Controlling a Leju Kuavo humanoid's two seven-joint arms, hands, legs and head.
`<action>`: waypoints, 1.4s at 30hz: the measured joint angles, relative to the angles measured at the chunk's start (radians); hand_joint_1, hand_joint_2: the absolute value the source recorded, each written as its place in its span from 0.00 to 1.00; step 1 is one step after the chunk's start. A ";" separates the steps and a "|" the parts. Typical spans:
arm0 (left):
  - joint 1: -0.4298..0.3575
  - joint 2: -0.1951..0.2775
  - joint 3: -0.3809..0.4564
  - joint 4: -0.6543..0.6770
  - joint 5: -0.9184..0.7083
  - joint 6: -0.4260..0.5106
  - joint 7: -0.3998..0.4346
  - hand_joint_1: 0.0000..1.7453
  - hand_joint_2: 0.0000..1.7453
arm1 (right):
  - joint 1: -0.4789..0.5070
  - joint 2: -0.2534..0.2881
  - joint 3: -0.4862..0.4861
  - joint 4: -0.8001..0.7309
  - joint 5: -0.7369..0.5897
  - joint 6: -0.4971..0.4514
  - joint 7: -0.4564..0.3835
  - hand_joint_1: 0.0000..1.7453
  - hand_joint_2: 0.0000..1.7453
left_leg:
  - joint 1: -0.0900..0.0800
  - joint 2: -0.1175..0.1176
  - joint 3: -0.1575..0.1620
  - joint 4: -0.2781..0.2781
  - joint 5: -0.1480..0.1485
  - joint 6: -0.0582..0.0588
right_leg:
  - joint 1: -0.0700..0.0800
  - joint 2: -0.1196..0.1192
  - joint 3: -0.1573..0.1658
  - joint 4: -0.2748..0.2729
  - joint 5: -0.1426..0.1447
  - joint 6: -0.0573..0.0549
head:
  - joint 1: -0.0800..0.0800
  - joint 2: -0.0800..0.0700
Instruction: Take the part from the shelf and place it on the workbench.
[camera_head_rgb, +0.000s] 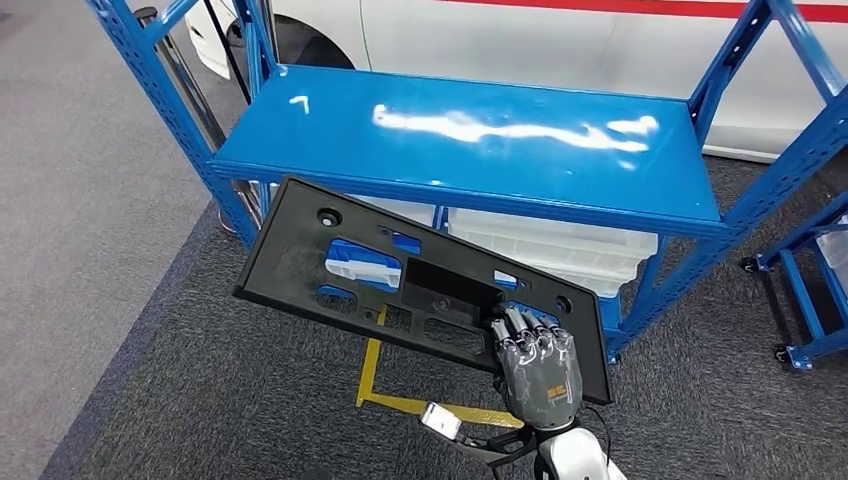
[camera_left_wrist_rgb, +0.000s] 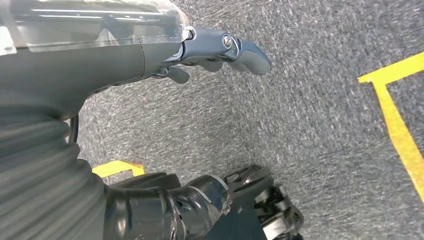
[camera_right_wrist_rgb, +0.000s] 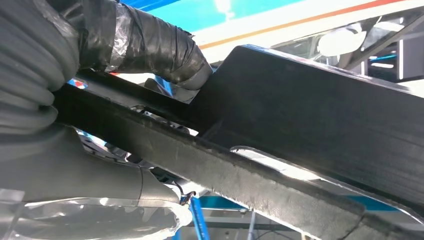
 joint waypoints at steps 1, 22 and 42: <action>0.000 0.000 0.000 0.000 0.001 0.000 0.000 0.00 1.00 | 0.000 0.001 0.000 0.000 -0.001 0.000 0.000 1.00 1.00 | 0.000 0.000 -0.002 0.001 0.005 -0.006 | 0.000 0.000 -0.006 -0.001 0.005 -0.008 | 0.000 0.000; 0.002 -0.001 0.000 0.000 0.010 0.003 -0.001 0.00 1.00 | 0.016 0.009 -0.003 -0.003 -0.026 -0.010 -0.036 1.00 1.00 | 0.007 0.003 0.093 -0.069 -0.029 0.018 | -0.005 -0.001 -0.173 0.170 -0.028 0.010 | 0.000 0.000; 0.013 -0.001 0.000 0.000 0.025 0.005 -0.016 0.00 1.00 | 0.065 0.010 -0.042 -0.021 -0.072 -0.025 -0.045 1.00 1.00 | 0.014 -0.005 -0.001 0.121 -0.083 -0.038 | -0.006 0.000 -0.045 -0.008 0.042 -0.036 | -0.002 0.000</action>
